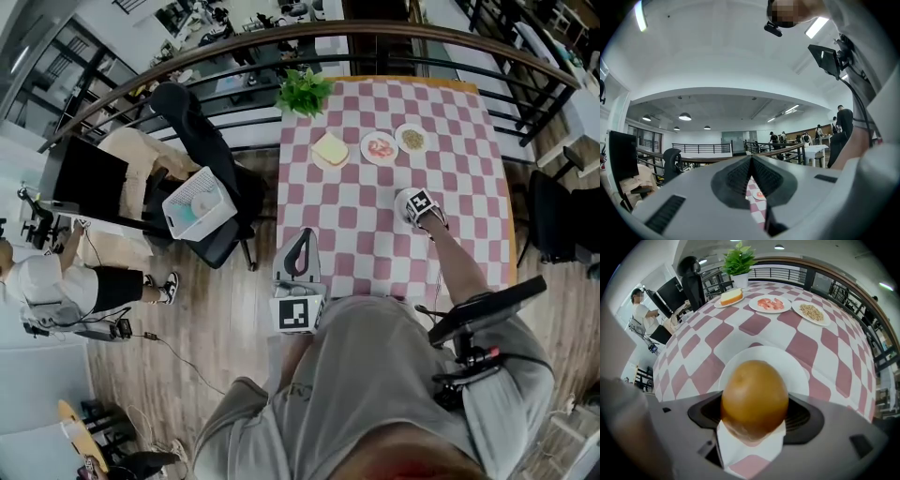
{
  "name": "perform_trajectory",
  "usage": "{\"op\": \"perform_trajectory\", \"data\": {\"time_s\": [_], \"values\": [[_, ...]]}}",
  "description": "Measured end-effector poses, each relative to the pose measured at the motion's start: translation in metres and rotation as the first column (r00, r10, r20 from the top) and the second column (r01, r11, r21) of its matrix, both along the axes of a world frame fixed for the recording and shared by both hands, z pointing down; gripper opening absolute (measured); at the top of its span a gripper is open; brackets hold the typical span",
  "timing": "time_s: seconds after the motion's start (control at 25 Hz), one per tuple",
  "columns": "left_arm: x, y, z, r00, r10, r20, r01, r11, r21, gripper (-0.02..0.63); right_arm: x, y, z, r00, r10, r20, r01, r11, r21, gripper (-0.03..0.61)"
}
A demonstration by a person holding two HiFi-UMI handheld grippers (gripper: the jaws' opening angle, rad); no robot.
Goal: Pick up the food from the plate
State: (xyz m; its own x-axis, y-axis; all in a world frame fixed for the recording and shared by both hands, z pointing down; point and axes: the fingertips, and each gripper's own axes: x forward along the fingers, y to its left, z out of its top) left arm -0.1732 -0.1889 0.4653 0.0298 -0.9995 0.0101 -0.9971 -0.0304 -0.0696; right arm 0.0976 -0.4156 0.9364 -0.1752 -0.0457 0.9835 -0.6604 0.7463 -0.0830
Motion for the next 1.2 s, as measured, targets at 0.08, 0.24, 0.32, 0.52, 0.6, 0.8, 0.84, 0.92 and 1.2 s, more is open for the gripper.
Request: {"op": "perform_trajectory", "data": {"time_s": [0.08, 0.24, 0.32, 0.52, 0.6, 0.8, 0.84, 0.92, 1.2], "values": [[-0.002, 0.003, 0.002, 1.000, -0.006, -0.001, 0.006, 1.000, 0.002, 0.011, -0.008, 0.001, -0.004, 0.999, -0.007, 0.032, 0.006, 1.000, 0.017, 0.353], [-0.003, 0.008, 0.001, 1.000, -0.016, -0.012, 0.016, 1.000, 0.006, 0.011, -0.024, 0.003, -0.023, 0.994, -0.025, 0.106, 0.020, 0.999, 0.047, 0.353], [-0.005, 0.009, 0.002, 1.000, -0.021, -0.020, 0.021, 1.000, 0.008, 0.011, -0.030, 0.004, -0.036, 0.990, -0.045, 0.136, 0.036, 0.997, 0.068, 0.353], [-0.008, 0.006, 0.003, 0.998, -0.022, -0.050, 0.023, 1.000, 0.015, 0.011, -0.034, 0.001, -0.074, 0.982, -0.062, 0.180, 0.034, 0.987, 0.156, 0.354], [-0.005, 0.004, 0.001, 0.999, -0.009, -0.053, 0.010, 1.000, 0.022, 0.011, -0.032, -0.002, -0.091, 0.980, -0.066, 0.190, 0.026, 0.978, 0.205, 0.354], [0.008, -0.001, -0.001, 0.998, 0.037, -0.053, -0.036, 0.999, 0.029, 0.011, -0.036, -0.009, -0.148, 0.955, -0.058, 0.292, -0.040, 0.948, 0.317, 0.354], [0.009, -0.002, -0.001, 0.998, 0.044, -0.052, -0.042, 0.999, 0.030, 0.011, -0.039, -0.009, -0.161, 0.945, -0.054, 0.323, -0.061, 0.940, 0.335, 0.354], [0.011, -0.005, 0.001, 0.997, 0.054, -0.050, -0.052, 0.998, 0.030, 0.011, -0.047, -0.008, -0.188, 0.921, -0.053, 0.387, -0.099, 0.926, 0.364, 0.353], [0.024, -0.019, 0.000, 0.991, 0.127, -0.049, -0.125, 0.991, 0.043, 0.011, -0.066, 0.011, -0.275, 0.845, -0.103, 0.524, -0.172, 0.876, 0.450, 0.354]]}}
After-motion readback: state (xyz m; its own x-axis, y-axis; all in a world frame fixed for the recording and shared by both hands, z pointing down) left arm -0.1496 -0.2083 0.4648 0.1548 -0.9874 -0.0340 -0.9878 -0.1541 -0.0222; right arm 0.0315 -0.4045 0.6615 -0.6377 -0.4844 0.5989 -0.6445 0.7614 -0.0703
